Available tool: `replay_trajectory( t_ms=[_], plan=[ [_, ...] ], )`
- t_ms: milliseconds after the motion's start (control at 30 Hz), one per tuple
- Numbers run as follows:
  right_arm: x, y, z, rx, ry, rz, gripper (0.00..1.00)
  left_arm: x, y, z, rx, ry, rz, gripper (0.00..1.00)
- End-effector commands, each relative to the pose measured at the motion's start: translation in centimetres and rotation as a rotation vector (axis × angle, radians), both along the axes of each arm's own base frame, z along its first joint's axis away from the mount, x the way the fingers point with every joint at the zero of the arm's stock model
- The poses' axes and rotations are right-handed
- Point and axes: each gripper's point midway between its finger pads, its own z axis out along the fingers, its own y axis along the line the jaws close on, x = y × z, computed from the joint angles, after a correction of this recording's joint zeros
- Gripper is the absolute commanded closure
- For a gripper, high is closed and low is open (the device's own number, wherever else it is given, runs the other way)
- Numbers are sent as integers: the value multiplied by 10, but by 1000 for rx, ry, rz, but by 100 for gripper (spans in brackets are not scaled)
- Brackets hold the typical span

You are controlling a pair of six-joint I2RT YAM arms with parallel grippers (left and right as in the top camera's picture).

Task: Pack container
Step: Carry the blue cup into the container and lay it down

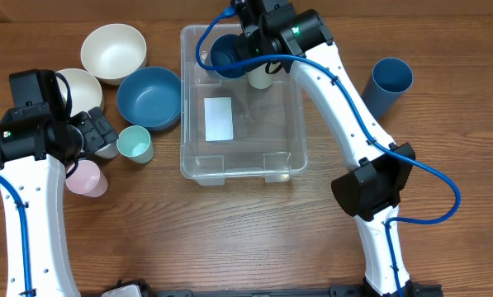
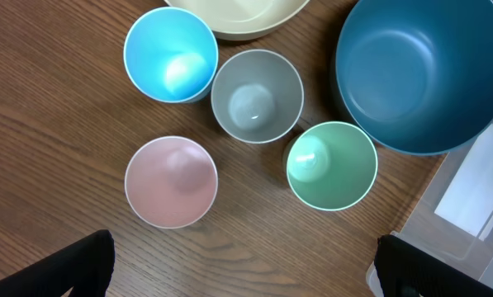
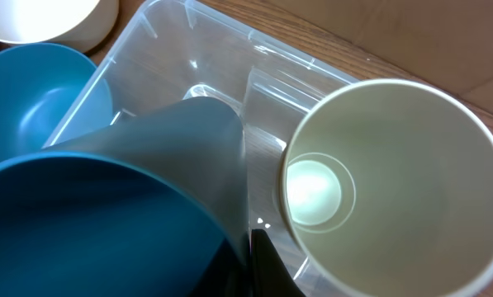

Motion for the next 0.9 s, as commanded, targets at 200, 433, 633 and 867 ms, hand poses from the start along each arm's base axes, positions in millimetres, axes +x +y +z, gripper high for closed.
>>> replay_trajectory(
  t_ms=[200, 433, 633, 867],
  plan=[
    [3, 17, 4, 20, -39, 27, 96, 4, 1, 7, -9, -25, 13, 0],
    [6, 26, -1, 51, -47, 48, 96, 4, 1, 7, -8, -25, 13, 0],
    [8, 27, -3, 53, -50, 48, 96, 4, 1, 7, -9, -25, 13, 0],
    [7, 27, -19, 40, -26, 47, 96, 4, 1, 7, -8, -25, 13, 0]
  ],
)
